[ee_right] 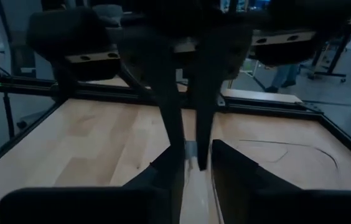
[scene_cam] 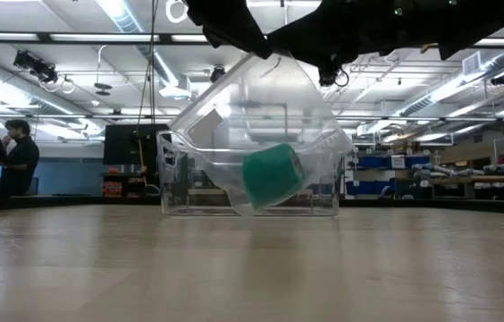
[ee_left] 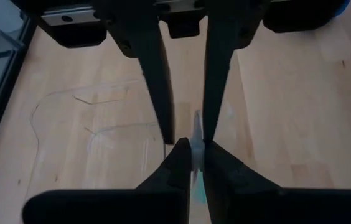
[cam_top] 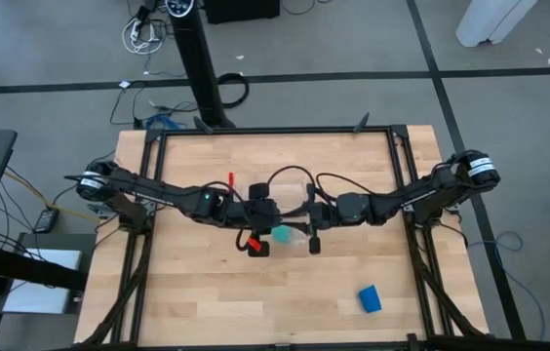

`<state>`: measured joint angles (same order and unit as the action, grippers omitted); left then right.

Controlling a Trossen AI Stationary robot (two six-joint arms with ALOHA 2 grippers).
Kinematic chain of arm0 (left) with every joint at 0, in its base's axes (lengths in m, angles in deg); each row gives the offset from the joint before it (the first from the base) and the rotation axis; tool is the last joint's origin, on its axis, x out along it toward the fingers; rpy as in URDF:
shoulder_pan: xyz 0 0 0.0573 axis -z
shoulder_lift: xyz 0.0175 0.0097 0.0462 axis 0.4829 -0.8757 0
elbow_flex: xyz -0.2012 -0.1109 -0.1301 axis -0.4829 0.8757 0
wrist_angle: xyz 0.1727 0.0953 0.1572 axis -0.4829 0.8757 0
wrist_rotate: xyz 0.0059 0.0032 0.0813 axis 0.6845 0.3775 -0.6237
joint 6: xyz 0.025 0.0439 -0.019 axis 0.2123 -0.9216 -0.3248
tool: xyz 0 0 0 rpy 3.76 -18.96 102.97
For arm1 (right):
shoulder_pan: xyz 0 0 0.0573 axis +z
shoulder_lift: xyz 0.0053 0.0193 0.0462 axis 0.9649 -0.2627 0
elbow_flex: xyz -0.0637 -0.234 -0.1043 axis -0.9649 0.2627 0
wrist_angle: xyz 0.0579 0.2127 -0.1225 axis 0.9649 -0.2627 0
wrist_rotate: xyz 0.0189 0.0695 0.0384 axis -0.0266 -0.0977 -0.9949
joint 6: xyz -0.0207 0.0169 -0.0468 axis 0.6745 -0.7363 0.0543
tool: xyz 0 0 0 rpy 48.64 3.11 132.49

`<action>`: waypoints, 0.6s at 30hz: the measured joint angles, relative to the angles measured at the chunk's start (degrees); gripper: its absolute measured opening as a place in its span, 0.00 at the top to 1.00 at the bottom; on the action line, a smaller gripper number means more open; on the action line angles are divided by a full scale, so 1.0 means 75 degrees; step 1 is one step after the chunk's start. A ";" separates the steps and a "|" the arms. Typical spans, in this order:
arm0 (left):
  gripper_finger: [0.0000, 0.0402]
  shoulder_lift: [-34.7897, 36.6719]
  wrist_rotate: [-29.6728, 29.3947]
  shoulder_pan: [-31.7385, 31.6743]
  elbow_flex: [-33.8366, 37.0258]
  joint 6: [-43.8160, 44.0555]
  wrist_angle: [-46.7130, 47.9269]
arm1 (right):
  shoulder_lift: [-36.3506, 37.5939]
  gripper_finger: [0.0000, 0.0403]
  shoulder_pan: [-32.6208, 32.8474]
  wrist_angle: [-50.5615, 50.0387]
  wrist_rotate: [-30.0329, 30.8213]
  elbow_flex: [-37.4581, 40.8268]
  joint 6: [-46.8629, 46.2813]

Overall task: Roll bandage
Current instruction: Open the transparent zip bag

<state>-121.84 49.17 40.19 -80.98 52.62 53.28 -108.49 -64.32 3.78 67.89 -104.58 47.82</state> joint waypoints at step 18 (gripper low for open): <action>0.93 0.0009 -0.0310 0.0013 0.0375 0.0466 0.0736 | -0.0009 1.00 -0.0045 -0.0574 0.0383 -0.0003 -0.0109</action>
<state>-121.77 46.85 40.28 -78.17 56.12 58.80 -108.55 -64.66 -0.52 70.77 -104.61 47.01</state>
